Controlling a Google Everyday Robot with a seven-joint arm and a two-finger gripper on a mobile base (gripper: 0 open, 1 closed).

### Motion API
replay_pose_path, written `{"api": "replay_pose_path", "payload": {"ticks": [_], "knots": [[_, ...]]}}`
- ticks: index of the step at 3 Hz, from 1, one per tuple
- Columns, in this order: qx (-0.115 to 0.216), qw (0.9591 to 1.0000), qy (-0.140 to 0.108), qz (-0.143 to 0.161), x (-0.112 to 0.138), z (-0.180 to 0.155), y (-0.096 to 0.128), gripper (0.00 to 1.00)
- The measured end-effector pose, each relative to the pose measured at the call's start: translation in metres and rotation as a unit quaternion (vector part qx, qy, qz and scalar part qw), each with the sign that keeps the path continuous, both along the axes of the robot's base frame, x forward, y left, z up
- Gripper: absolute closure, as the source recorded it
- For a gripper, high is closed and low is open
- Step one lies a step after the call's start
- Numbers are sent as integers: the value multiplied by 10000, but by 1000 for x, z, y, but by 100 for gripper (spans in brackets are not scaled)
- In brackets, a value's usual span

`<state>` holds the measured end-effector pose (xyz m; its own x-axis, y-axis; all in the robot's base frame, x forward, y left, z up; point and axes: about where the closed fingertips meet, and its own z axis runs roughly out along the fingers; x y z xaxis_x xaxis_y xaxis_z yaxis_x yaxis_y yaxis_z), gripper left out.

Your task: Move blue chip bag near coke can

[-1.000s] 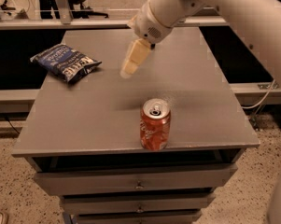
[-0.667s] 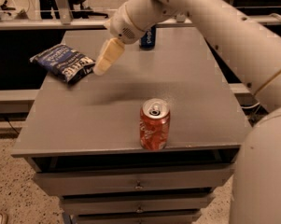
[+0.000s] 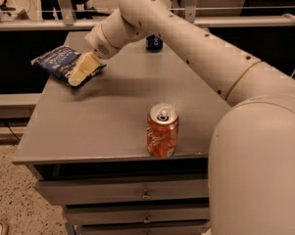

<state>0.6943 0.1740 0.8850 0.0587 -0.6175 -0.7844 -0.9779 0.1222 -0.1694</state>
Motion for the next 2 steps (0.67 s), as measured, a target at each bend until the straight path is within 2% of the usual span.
{"api": "replay_pose_path", "payload": {"ticks": [1,2], "knots": [[80,9996,272,-51,10,-16,27,18],[56,9986,515,-121,14,-28,36,41]]}}
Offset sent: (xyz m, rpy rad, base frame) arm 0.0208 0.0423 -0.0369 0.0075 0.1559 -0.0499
